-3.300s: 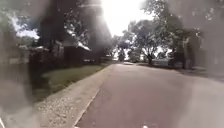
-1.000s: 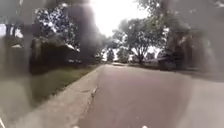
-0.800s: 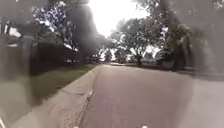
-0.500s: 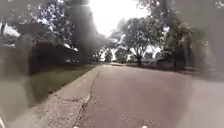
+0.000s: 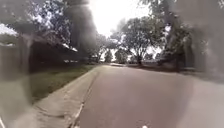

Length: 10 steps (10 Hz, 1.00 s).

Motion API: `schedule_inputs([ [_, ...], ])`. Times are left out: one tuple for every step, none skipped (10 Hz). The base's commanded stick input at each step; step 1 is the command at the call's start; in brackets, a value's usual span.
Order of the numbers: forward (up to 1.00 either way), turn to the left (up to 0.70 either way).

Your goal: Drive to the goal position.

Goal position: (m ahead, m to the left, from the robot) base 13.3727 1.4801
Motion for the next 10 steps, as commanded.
schedule_inputs([
  [1.00, 0.00],
  [1.00, 0.00],
  [1.00, 0.00],
  [1.00, 0.00],
  [1.00, 0.00],
  [1.00, 0.00],
  [1.00, 0.00],
  [1.00, 0.00],
  [1.00, 0.00],
  [1.00, 0.00],
])
